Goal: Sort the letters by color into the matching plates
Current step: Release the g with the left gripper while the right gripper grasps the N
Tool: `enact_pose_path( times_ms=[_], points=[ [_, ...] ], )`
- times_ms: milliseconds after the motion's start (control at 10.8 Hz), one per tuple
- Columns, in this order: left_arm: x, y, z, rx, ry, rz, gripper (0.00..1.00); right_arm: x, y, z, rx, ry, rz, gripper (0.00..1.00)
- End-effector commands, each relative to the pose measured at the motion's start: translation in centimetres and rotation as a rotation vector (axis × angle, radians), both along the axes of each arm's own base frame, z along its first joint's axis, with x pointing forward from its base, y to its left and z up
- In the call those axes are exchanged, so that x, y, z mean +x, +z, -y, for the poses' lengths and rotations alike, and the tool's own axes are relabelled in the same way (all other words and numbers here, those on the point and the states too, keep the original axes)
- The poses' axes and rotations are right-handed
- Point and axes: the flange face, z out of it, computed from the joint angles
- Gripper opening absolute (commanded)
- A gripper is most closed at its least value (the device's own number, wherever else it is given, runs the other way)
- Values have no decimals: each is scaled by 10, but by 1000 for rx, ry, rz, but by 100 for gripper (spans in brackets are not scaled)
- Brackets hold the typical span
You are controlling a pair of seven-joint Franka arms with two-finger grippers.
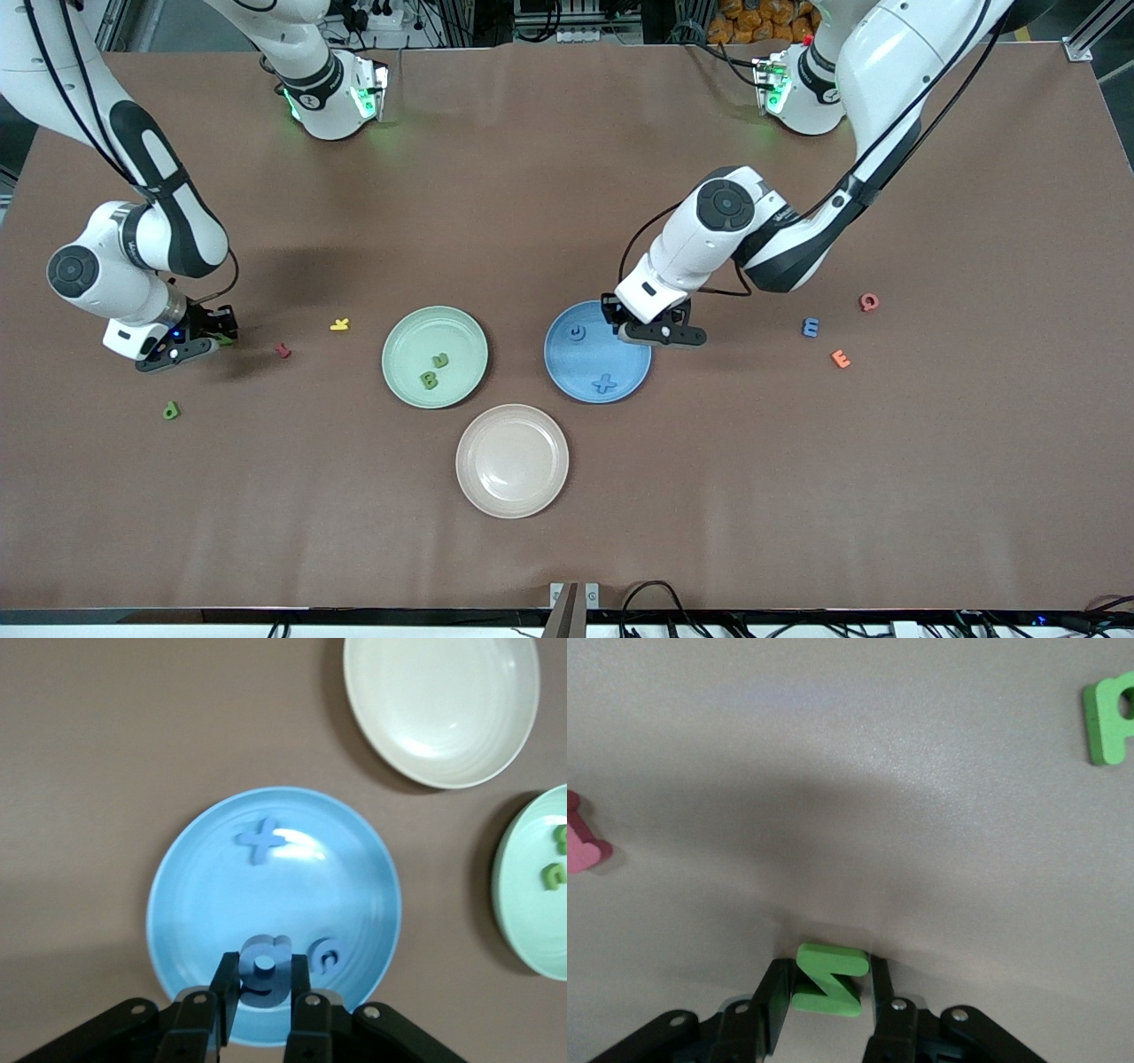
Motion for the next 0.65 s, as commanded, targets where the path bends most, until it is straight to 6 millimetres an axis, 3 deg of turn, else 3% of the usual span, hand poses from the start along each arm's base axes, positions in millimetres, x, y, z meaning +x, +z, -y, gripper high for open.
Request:
enact_pose_path(
  times_ms=[0,277,369,461,553],
  points=[
    [13,-13,33,-37,24,-25,0,-8,2,3,-6,21,3,35],
    [14,-27,48,12,37,4,0,-6,5,4,-8,19,8,29],
    [17,-26,45,13,37,8,25,-5,8,4,-9,19,13,27],
    [19,-23,42,22,25,25,99,-3,11,5,-11,17,16,27],
    [23,-25,35,33,34,27,100,-1,16,5,-13,12,22,25]
  ],
)
